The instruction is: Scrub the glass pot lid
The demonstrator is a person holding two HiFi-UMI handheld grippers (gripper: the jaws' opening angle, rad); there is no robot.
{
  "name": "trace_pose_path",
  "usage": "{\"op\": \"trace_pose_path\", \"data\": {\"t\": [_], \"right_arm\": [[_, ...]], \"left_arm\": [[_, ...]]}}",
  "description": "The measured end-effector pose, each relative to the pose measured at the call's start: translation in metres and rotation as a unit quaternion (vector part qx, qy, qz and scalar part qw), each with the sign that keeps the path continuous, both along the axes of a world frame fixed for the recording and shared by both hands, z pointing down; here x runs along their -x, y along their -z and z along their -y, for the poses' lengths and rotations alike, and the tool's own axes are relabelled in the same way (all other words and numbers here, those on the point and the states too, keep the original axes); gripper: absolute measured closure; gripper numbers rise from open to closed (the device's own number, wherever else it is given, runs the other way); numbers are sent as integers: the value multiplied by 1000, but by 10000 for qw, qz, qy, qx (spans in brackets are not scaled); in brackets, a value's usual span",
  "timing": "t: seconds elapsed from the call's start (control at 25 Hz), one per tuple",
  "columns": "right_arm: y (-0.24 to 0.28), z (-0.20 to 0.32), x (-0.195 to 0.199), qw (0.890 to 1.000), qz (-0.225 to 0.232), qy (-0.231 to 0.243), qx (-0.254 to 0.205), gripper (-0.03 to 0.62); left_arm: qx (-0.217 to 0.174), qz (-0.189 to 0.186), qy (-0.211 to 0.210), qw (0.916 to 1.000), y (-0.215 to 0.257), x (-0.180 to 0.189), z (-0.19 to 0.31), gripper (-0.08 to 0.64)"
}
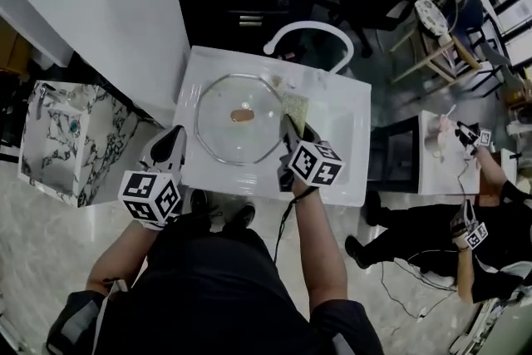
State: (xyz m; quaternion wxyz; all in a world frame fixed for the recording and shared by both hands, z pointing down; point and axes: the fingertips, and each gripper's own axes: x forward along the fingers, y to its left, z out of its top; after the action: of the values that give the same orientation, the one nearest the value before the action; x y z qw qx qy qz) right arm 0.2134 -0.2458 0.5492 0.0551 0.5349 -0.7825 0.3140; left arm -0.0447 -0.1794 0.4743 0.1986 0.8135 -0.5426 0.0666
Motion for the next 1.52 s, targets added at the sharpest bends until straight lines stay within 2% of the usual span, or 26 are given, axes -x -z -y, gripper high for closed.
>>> {"op": "trace_pose_path", "data": {"t": [0.12, 0.32, 0.44, 0.52, 0.64, 0.76, 0.88, 1.0, 1.2, 1.52], "right_arm": [[-19, 23, 31, 9992, -144, 183, 335, 526], [-40, 81, 108, 9961, -210, 685, 508, 526], [-65, 102, 152, 9884, -593, 1153, 796, 526], [-86, 111, 174, 9748, -1102, 1628, 1055, 526], [-114, 117, 191, 9430, -1812, 2357, 1495, 526], [-132, 118, 195, 9196, -1888, 2847, 1942, 526], [-140, 124, 191, 9111, -1907, 2972, 2127, 526], [-147, 124, 180, 9092, -1856, 2943, 2286, 526], [-148, 123, 155, 9179, -1517, 2788, 2380, 526], [-150, 121, 107, 9480, -971, 1998, 2277, 526]], "left_arm": [[87, -40, 256, 9996, -5, 32, -5, 560], [-129, -42, 821, 9965, 12, 87, -3, 560], [-177, 19, 1209, 9925, 19, 123, -12, 560], [-147, 70, 1500, 9886, 18, 146, -23, 560], [-52, 105, 1860, 9825, 13, 169, -38, 560], [26, 109, 2046, 9788, 8, 179, -43, 560], [45, 115, 2025, 9792, 3, 177, -37, 560], [66, 74, 1870, 9823, -1, 164, -26, 560], [101, 52, 1490, 9888, -4, 131, -6, 560], [101, 100, 1013, 9948, -4, 97, 12, 560]]}}
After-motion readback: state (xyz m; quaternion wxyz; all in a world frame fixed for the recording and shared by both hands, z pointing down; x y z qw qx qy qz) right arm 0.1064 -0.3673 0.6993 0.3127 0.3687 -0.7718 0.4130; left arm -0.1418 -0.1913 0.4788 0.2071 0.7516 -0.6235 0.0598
